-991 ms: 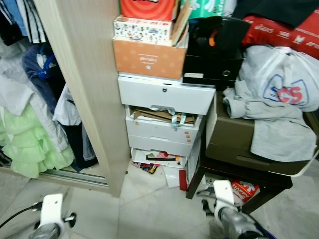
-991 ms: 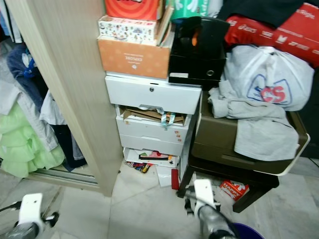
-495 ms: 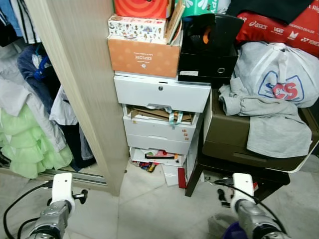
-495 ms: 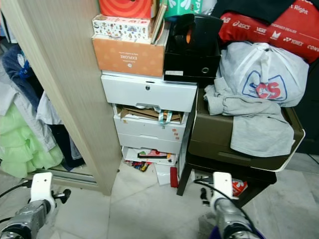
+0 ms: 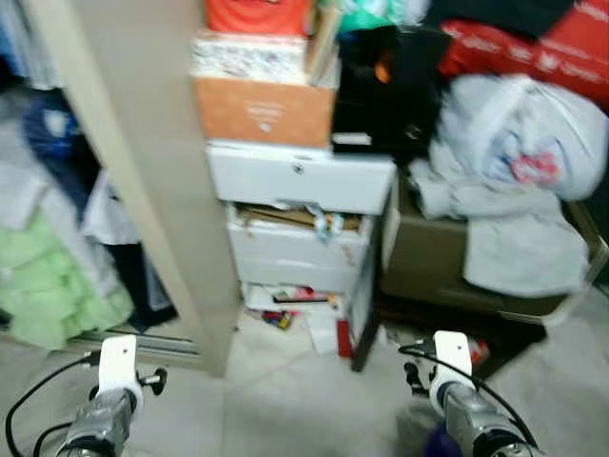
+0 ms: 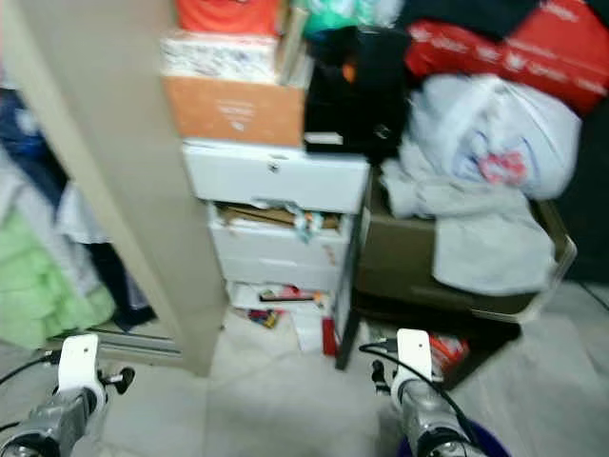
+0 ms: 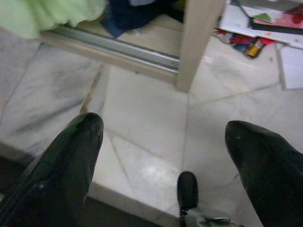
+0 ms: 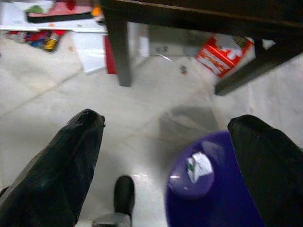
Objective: Clean up the room
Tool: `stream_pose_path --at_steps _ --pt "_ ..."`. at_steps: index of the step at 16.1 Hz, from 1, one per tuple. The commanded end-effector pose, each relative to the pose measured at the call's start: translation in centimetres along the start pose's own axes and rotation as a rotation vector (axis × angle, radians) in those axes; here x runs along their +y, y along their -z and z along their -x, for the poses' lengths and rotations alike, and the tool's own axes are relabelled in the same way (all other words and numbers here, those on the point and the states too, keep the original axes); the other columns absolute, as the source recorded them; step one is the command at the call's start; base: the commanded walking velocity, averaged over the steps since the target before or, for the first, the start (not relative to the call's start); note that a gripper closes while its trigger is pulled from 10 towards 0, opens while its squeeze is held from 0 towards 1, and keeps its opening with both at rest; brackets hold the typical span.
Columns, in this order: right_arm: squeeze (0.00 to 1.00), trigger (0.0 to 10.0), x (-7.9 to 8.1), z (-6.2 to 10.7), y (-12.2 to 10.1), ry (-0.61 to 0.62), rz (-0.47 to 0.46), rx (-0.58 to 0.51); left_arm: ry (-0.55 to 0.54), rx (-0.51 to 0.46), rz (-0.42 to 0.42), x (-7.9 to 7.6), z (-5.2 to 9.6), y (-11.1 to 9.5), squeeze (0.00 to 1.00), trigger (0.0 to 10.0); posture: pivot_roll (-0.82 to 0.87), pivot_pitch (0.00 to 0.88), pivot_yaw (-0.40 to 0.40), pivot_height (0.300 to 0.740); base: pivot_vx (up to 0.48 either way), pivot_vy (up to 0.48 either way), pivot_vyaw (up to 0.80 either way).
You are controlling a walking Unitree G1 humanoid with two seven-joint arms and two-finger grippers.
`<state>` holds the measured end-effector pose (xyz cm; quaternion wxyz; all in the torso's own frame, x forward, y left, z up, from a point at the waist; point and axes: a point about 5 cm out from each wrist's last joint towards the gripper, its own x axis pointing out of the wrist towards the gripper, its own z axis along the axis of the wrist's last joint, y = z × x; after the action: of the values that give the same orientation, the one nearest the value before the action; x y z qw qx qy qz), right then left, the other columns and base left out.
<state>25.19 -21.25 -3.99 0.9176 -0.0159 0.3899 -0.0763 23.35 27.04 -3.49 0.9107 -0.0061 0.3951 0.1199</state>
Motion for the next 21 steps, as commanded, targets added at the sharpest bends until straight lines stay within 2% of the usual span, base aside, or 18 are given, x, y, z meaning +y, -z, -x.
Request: stream_pose_path --at_steps 1,7,21 --pt "0.0 10.0 -0.6 0.0 0.2 0.018 0.012 0.002 -0.001 -0.002 0.009 -0.1 0.0 -0.2 0.0 10.0 0.02 0.037 -0.021 0.74 0.0 0.259 -0.8" --pt "0.0 10.0 -1.3 0.3 1.3 0.033 0.046 0.03 -0.002 -0.001 0.012 -0.1 0.0 -0.1 0.0 10.0 0.02 0.038 -0.02 0.74 0.0 0.3 -0.11" --pt "0.0 10.0 -2.8 0.5 2.2 0.044 0.065 0.036 -0.005 -0.005 0.008 0.0 -0.1 -0.4 0.0 10.0 0.02 0.036 -0.022 0.74 0.0 0.331 0.0"
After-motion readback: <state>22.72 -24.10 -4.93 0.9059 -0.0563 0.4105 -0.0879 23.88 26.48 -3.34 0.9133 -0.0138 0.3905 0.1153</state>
